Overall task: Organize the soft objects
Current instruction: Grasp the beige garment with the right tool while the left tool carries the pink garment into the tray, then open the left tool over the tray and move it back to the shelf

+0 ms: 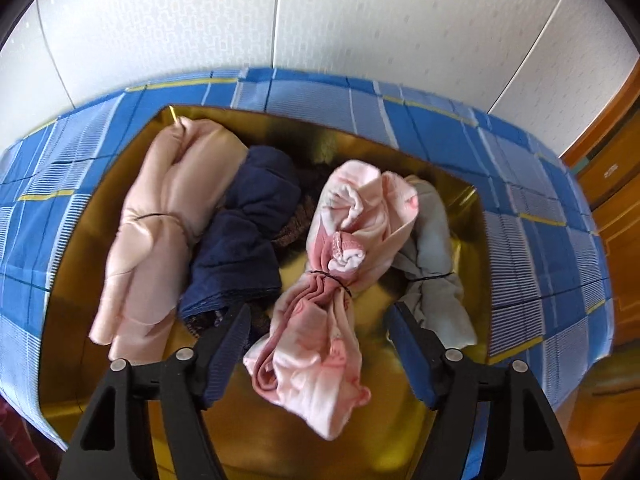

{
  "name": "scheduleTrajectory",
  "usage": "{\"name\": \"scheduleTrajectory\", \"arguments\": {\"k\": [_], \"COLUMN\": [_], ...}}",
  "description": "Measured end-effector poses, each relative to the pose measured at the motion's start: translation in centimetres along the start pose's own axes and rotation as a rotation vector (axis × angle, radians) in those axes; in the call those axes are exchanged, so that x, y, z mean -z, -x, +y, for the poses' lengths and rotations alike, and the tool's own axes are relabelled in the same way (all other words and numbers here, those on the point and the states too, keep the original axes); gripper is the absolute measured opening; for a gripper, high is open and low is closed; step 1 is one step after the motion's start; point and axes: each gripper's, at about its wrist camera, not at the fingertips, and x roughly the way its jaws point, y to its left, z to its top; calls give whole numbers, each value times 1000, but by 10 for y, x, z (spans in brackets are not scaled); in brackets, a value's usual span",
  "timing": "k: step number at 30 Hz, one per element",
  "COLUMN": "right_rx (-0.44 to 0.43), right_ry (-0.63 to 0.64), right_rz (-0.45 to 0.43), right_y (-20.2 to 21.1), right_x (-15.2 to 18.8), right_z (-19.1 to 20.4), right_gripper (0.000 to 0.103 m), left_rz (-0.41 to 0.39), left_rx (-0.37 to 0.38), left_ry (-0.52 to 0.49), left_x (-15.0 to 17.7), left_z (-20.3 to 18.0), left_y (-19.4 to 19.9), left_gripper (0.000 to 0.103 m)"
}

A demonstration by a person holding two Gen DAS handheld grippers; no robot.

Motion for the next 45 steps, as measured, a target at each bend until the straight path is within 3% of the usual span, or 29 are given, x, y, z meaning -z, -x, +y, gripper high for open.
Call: {"name": "scheduleTrajectory", "arguments": {"k": [8,13,18,24,27,33,41,45], "right_rx": [5,1,8,18,18,21,37,45], "right_ry": [5,2,10,18,18,20,33,40], "right_rz": [-1,-3,-5,-5,-6,-6,-10,-12], "right_y": [0,0,0,-1,-1,-2,-4,-5], "right_x": [0,1,2,4,4,4,6,8], "right_z": [1,2,2,7,7,9,14,19], "right_gripper": [32,32,32,32,32,32,32,32], "left_rz": [-72,-133,-186,-319,-319,-176,125,234], "left_rx": [28,39,79,157,179,117,15,-39], "left_ry": [-28,-81,-158,-229,-267,-375,-320,-305], "left_x": [15,41,80,149,189,254,306,324], "left_z": [13,17,16,20,24,32,62,76], "left_y": [36,57,79,115,119,84,-1,-34], "left_gripper": [72,75,76,79,82,86,86,87]}}
